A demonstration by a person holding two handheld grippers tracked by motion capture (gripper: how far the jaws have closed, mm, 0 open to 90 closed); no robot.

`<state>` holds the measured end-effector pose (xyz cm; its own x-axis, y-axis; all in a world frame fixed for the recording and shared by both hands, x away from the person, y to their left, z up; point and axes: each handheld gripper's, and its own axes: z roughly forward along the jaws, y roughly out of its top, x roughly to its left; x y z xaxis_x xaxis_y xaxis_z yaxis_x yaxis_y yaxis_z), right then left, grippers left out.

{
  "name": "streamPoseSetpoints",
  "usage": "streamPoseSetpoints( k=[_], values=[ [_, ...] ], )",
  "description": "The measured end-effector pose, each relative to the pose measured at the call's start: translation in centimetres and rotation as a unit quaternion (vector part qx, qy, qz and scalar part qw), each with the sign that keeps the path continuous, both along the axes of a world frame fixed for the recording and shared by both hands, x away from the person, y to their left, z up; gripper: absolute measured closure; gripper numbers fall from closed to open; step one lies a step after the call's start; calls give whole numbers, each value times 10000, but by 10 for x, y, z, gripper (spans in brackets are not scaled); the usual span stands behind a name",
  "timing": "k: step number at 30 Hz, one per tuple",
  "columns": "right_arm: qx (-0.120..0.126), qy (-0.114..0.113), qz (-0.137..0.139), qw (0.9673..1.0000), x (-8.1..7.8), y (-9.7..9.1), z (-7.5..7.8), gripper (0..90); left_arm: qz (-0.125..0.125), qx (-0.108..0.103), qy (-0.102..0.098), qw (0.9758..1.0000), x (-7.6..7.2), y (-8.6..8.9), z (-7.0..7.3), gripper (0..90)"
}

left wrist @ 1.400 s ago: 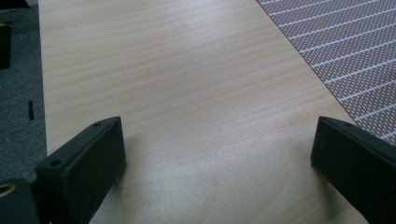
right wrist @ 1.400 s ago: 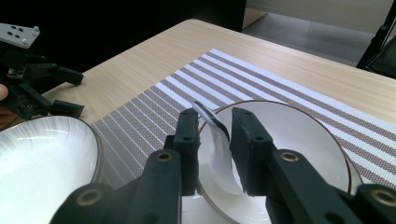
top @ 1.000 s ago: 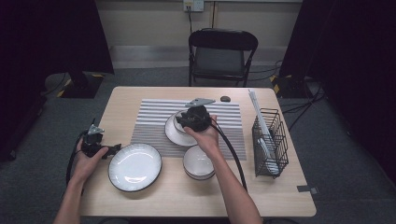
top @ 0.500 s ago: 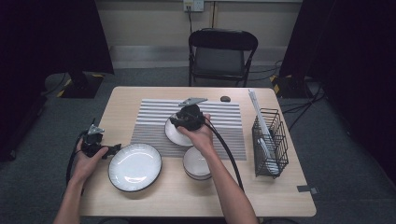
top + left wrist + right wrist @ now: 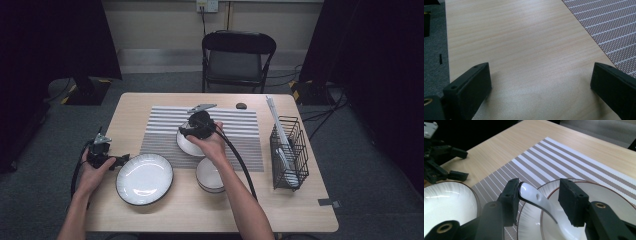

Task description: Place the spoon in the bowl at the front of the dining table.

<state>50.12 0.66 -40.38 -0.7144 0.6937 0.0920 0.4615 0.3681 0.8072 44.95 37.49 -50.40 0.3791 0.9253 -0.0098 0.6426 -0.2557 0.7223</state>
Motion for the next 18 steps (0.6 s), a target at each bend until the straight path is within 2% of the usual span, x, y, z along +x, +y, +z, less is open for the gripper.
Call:
streamPoseSetpoints(
  k=[7, 11, 14, 18],
  values=[
    [-51, 53, -99, 9999, 7, 0, -1, 486, 15, -8, 1, 10000, 0, 0, 0, 27],
    [4, 100, -158, 9998, 11, 2, 0, 481, 13, -9, 2, 10000, 0, 0, 0, 27],
    [38, 38, -216, 9998, 14, 3, 1, 485, 8, 1, 3, 10000, 0, 0, 0, 27],
    [27, 136, -275, 9995, 19, 8, 1, 484, 7, 1, 3, 10000, 0, 0, 0, 27]
  ],
)
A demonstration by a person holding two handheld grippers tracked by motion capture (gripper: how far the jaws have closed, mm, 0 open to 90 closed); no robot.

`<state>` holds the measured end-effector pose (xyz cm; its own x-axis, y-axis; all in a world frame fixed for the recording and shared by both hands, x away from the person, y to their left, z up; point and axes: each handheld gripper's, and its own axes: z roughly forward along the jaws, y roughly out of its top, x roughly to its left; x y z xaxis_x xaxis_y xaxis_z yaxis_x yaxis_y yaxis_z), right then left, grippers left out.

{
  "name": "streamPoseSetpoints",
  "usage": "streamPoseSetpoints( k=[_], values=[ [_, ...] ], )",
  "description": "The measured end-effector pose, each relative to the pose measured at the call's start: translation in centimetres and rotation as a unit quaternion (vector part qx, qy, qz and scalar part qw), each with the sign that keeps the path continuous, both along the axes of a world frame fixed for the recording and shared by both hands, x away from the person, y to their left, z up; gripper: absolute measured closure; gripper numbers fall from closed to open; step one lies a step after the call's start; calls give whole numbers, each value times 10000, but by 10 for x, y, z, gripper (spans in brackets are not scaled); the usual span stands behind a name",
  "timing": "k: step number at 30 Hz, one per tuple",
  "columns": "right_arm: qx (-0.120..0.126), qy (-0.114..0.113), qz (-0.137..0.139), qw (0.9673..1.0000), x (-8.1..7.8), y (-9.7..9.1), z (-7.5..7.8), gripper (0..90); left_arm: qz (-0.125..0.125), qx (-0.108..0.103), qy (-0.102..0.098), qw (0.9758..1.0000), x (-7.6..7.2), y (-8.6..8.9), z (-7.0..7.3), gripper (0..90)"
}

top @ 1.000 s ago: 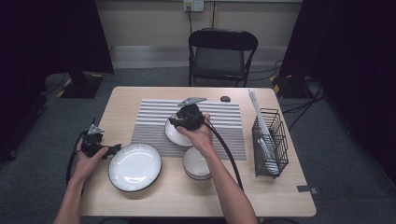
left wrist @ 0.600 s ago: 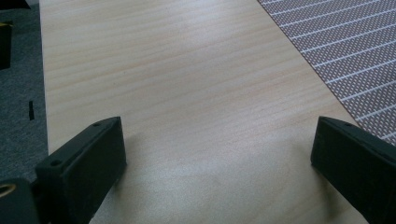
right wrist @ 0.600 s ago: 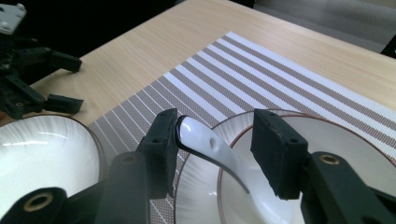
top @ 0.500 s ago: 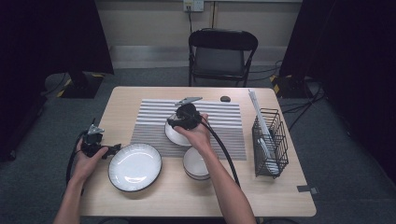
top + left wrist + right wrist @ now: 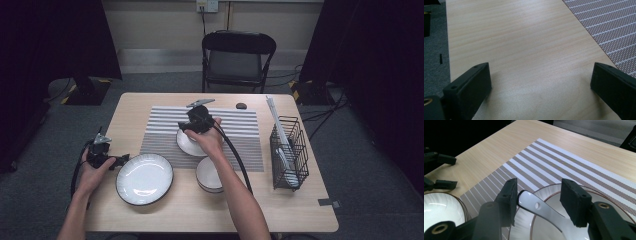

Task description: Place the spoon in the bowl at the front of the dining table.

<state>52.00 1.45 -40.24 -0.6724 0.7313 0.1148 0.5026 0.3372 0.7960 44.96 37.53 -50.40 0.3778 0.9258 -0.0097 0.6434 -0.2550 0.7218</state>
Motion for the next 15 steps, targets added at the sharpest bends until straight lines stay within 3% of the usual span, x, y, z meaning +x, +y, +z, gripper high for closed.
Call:
streamPoseSetpoints(
  k=[3, 6, 15],
  values=[
    [-45, -45, 56, 10000, 2, 3, -2, 482, -1, -1, 0, 10000, 0, 0, 0, 27],
    [-27, 113, 24, 9999, 2, 5, -6, 476, -21, 20, -3, 10000, 0, 1, 0, 27],
    [9, -11, 52, 10000, 3, 4, -4, 473, -18, 24, 2, 10000, 0, 1, 0, 27]
  ],
)
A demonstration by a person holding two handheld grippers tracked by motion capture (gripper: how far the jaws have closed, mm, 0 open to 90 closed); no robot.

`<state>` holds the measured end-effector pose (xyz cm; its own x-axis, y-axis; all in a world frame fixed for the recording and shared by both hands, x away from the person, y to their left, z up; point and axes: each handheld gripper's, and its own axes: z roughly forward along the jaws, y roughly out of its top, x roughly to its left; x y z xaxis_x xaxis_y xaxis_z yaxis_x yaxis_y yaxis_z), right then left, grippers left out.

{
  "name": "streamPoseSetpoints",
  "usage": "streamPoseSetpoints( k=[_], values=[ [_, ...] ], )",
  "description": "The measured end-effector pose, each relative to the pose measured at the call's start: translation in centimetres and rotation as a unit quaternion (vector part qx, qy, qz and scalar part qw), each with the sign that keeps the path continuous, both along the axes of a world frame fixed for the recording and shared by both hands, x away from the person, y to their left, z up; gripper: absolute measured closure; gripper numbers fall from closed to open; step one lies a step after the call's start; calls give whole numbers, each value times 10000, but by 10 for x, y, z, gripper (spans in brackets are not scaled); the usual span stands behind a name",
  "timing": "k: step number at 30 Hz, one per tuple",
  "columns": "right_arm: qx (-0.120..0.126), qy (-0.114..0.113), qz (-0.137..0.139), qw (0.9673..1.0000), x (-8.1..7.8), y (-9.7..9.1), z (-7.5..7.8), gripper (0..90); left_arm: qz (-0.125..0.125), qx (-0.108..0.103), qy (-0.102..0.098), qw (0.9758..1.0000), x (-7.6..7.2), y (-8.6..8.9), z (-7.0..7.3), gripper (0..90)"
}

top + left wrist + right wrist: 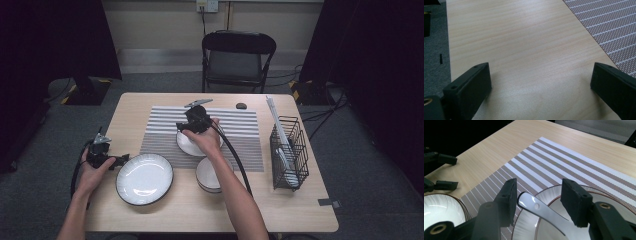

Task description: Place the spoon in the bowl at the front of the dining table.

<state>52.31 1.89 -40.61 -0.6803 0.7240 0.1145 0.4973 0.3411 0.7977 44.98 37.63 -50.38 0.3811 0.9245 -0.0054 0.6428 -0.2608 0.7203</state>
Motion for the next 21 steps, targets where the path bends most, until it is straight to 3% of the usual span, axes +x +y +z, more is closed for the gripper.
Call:
streamPoseSetpoints(
  k=[3, 21],
  values=[
    [53, 54, -48, 10000, -1, -2, 2, 472, 1, 2, 3, 10000, 0, 0, 0, 27],
    [211, -184, -6, 9996, -17, -33, 24, 459, 0, -4, 4, 10000, 0, 0, 0, 26]
  ],
)
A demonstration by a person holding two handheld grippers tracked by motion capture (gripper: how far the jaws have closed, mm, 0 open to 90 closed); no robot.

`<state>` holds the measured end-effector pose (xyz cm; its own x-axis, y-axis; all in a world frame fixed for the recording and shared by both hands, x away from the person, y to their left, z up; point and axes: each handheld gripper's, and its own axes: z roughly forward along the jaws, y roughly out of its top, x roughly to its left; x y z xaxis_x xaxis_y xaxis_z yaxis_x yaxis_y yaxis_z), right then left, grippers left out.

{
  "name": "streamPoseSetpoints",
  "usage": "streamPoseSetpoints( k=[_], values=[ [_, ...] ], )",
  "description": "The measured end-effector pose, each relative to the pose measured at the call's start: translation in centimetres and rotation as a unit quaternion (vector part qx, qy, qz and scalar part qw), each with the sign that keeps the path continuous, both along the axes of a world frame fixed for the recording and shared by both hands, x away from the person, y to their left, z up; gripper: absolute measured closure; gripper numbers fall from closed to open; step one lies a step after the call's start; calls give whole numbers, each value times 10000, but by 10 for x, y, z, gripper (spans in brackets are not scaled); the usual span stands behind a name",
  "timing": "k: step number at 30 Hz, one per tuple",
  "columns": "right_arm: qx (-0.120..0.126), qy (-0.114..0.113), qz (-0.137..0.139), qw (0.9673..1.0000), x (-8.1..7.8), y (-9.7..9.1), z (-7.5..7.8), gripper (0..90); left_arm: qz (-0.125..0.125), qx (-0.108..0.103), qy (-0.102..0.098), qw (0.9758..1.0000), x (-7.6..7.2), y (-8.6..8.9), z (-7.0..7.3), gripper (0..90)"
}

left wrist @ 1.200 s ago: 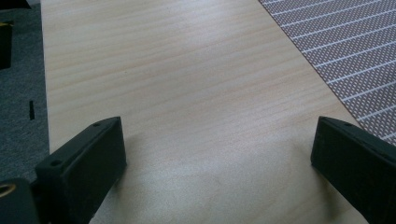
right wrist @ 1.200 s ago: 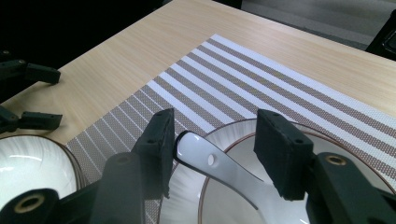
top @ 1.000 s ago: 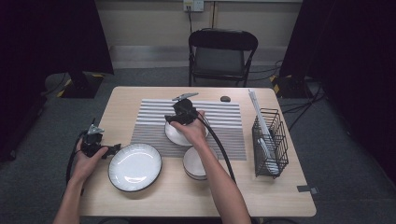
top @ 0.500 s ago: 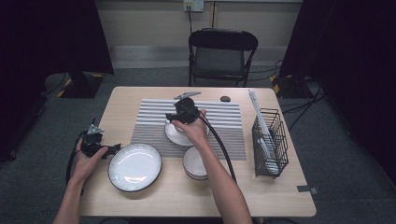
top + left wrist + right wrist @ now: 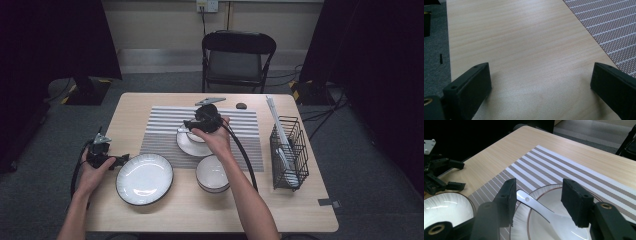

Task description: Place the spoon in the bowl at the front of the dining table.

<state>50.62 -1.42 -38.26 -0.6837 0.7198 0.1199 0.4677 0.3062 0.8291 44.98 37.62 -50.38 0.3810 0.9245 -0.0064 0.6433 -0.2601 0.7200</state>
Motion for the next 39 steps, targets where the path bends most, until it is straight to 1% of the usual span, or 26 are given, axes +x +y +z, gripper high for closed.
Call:
streamPoseSetpoints(
  k=[2, 4, 5, 6, 10, 12, 14, 15, 18, 20, 21, 23, 24, 25, 29, 31, 32, 34, 35, 39],
  values=[
    [14, -22, -37, 10000, -3, -6, 3, 456, 1, -3, -1, 10000, 0, 0, 0, 26],
    [64, -71, -83, 9999, -6, -13, 6, 452, 2, -3, -2, 10000, 0, 0, 0, 26],
    [97, -61, -112, 9999, -7, -15, 6, 449, 0, -5, -4, 10000, 0, 0, 0, 26],
    [92, -95, -129, 9998, -10, -20, 7, 445, 0, 1, 0, 10000, 0, 0, 0, 26],
    [71, -74, -181, 9998, -14, -27, 7, 436, 1, -1, -1, 10000, 0, 0, 0, 26],
    [83, -109, -218, 9997, -18, -35, 8, 431, 1, 10, -5, 10000, 0, 0, 0, 26],
    [77, -115, -225, 9997, -19, -37, 9, 431, 0, -2, -1, 10000, 0, 0, 0, 26],
    [63, -136, -255, 9996, -21, -39, 11, 429, -1, 0, 0, 10000, 0, 0, 0, 26],
    [123, -217, -361, 9990, -25, -50, 18, 419, 2, 4, -3, 10000, 0, 0, 0, 26],
    [144, -226, -371, 9989, -26, -53, 19, 418, 2, -1, -1, 10000, 0, 0, 0, 26],
    [140, -281, -445, 9985, -28, -59, 22, 416, 12, 2, -6, 10000, 0, 0, 0, 26],
    [139, -291, -476, 9983, -29, -61, 22, 415, 15, 1, -6, 10000, 0, 0, 0, 26],
    [153, -308, -500, 9982, -30, -66, 24, 414, 26, -21, -6, 10000, 0, 0, 0, 26],
    [153, -308, -500, 9982, -30, -66, 24, 414, 18, 2, -5, 10000, 0, 0, 0, 26],
    [170, -390, -581, 9974, -35, -76, 28, 410, 17, 3, -5, 10000, 0, 0, 0, 26],
    [174, -390, -624, 9971, -37, -81, 29, 409, 37, -22, -1, 10000, 0, -1, 0, 26],
    [157, -384, -678, 9968, -39, -87, 30, 406, 41, -24, -3, 10000, 0, -1, 0, 26],
    [151, -398, -688, 9967, -39, -89, 30, 406, 47, -14, 1, 10000, 0, -1, 0, 26],
    [115, -405, -751, 9963, -40, -94, 30, 405, 46, -12, 2, 10000, 0, -1, 0, 26],
    [121, -371, -777, 9962, -41, -101, 29, 402, 46, -16, -1, 10000, 0, -1, 0, 26]
  ],
)
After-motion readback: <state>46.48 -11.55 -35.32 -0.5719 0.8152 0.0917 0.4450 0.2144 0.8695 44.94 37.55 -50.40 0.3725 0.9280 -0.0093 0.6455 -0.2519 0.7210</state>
